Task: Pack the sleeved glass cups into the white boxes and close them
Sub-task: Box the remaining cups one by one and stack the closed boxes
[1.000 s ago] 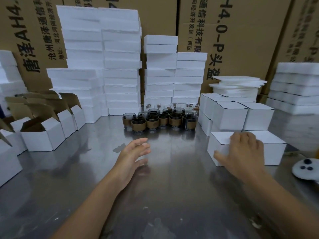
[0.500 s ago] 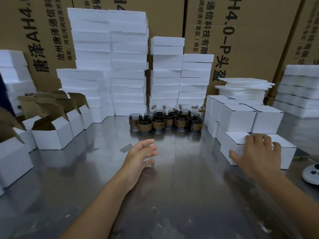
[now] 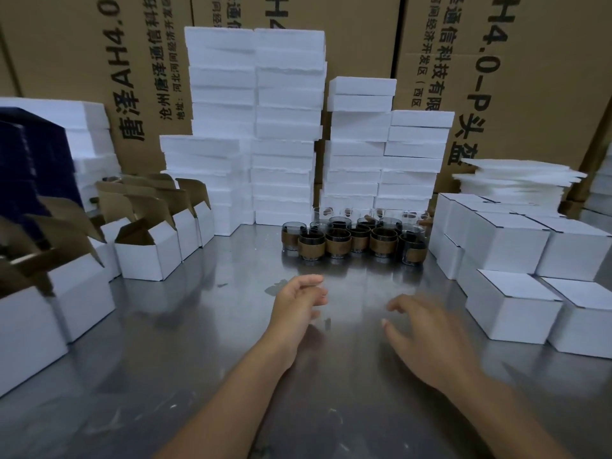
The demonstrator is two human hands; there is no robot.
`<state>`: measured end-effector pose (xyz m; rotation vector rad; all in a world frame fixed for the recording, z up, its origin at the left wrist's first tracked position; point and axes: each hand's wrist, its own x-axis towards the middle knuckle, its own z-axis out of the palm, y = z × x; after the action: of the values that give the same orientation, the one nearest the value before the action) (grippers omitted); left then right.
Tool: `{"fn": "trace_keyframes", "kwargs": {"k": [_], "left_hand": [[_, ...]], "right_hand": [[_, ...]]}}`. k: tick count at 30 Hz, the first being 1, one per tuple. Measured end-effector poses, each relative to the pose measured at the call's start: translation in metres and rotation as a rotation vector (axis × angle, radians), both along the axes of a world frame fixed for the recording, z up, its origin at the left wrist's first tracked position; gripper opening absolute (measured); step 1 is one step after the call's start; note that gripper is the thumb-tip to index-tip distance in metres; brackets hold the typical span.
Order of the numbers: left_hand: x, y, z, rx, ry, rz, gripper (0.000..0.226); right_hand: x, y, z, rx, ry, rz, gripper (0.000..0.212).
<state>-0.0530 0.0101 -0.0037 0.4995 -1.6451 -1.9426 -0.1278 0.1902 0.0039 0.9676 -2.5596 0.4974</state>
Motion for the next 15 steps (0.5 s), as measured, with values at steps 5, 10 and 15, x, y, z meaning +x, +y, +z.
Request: {"fn": "trace_keyframes", "kwargs": {"k": [5, 10, 15], "left_hand": [[0.001, -0.031, -0.001, -0.157, -0.049, 0.2, 0.017], [0.013, -0.1, 0.012, -0.346, -0.202, 0.471, 0.011], [0.04, -0.168, 0.02, -0.485, -0.356, 0.734, 0.032]], "right_hand": [[-0.004, -0.01, -0.009, -0.248, -0.127, 0.088, 0.009], [-0.006, -0.009, -0.014, -0.388, -0.13, 0.162, 0.028], [-0.012, -0.012, -0.019, -0.382, -0.094, 0.187, 0.028]]}}
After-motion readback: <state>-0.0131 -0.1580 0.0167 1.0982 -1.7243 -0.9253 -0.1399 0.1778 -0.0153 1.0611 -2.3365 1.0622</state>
